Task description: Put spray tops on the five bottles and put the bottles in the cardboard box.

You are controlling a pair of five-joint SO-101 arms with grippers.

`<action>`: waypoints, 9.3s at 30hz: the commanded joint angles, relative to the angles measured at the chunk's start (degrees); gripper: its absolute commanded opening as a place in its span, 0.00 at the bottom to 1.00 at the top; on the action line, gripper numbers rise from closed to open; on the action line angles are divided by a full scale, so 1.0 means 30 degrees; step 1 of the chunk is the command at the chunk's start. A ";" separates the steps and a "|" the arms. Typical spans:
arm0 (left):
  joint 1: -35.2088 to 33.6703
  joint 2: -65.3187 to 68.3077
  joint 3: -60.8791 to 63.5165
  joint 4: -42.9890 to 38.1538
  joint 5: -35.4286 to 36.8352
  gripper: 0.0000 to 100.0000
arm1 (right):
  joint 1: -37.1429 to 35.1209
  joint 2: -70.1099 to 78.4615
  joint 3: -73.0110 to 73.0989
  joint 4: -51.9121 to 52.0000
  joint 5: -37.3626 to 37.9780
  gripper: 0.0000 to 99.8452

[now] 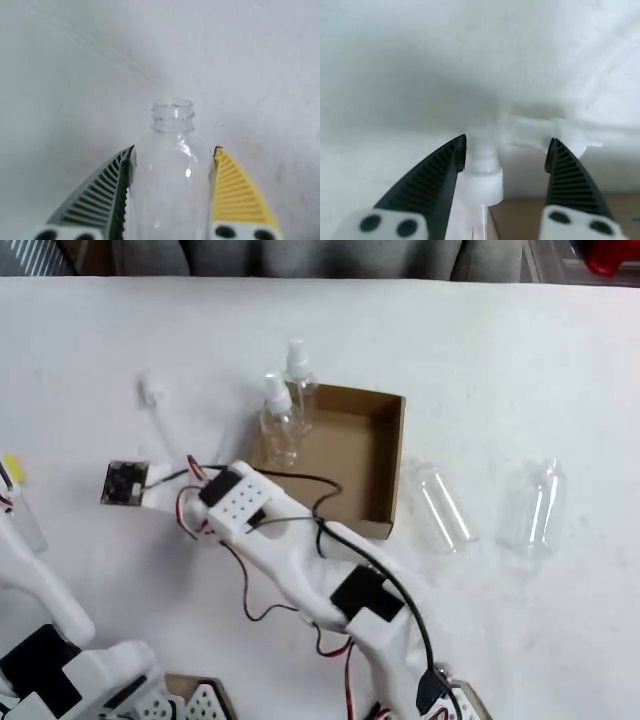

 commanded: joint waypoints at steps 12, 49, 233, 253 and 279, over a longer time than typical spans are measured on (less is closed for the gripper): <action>0.0601 -0.0161 -0.1084 -0.0352 -0.0117 0.02 | 0.0777 -0.0190 -0.0733 0.1861 0.0176 0.22; 0.3092 -0.0777 -0.1201 0.1319 0.0029 0.02 | 0.0777 0.0835 -1.1311 1.4579 -0.4425 0.02; 2.1436 -3.1927 2.2271 -1.1282 0.2549 0.02 | 0.1509 -2.5685 0.5919 -0.0073 -1.5473 0.14; 2.1436 -3.1927 2.2300 -1.0462 0.2549 0.02 | 0.6608 -2.4366 0.2344 0.4029 -1.5473 0.02; 2.1436 -3.1927 2.2271 -1.0491 0.2549 0.02 | 0.4527 -2.3722 0.8322 -0.2535 -1.5502 0.01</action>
